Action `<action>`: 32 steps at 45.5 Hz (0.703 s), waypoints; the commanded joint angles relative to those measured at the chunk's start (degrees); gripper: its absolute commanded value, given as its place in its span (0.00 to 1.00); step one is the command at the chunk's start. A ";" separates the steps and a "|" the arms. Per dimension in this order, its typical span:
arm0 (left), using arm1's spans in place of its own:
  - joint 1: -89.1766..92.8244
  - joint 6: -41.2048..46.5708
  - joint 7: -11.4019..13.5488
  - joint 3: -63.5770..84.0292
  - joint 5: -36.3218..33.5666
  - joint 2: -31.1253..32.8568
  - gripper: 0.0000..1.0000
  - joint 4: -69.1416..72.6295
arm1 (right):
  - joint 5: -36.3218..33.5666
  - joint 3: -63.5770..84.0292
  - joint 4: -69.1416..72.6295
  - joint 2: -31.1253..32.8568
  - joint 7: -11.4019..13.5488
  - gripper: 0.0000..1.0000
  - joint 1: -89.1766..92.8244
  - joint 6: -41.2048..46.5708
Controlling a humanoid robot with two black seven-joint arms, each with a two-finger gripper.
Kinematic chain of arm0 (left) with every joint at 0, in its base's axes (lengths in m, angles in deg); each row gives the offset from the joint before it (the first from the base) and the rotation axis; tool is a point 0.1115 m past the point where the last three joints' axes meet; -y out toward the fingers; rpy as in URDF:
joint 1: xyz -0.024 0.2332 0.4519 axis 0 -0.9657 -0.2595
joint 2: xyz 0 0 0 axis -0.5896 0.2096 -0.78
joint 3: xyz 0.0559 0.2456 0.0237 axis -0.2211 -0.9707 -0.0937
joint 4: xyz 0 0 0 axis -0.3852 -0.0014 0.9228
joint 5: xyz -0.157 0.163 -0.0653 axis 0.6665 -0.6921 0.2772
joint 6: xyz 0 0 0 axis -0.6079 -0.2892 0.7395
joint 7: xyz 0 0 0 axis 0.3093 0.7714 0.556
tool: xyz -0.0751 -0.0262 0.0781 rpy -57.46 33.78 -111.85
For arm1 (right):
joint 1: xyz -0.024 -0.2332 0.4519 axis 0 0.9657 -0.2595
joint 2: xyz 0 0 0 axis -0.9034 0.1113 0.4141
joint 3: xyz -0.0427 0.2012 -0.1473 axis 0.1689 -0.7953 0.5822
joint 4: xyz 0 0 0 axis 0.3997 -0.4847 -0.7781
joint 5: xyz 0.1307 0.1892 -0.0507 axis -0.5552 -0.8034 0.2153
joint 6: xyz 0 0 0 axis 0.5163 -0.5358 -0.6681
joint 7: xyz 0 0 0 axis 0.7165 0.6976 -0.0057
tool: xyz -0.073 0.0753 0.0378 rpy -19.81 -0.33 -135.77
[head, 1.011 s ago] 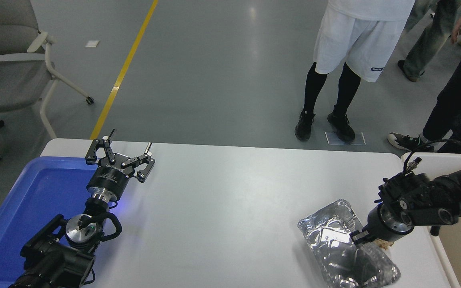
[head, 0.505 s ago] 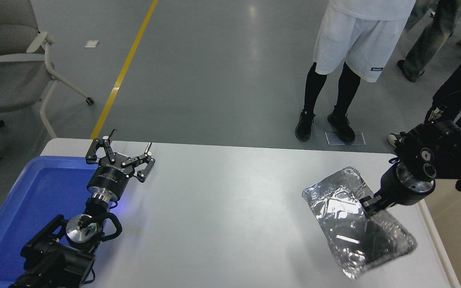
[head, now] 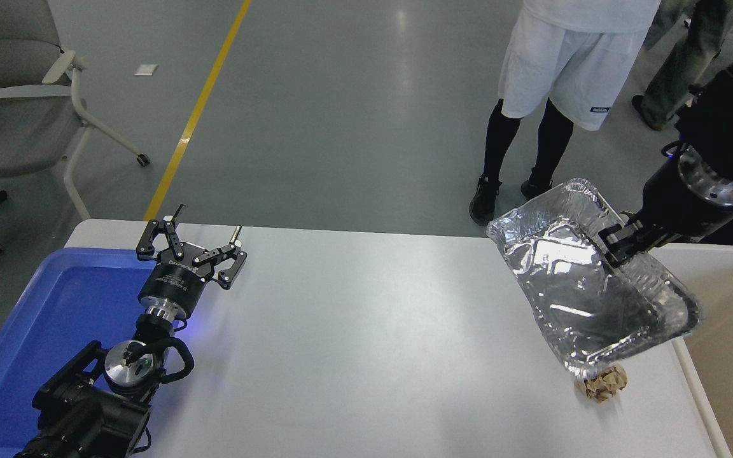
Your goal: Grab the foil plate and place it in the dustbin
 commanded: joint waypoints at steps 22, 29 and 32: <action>0.00 -0.01 0.00 0.00 0.01 0.00 0.99 0.00 | -1.20 0.74 -4.07 2.64 0.00 0.00 -0.98 1.06; 0.00 -0.01 0.00 0.00 0.01 0.00 0.99 0.00 | -1.82 3.47 -12.86 7.47 0.00 0.00 5.61 1.06; 0.00 -0.01 0.00 0.00 0.01 0.00 0.99 0.00 | -1.99 3.82 -17.17 10.28 0.00 0.00 8.86 1.06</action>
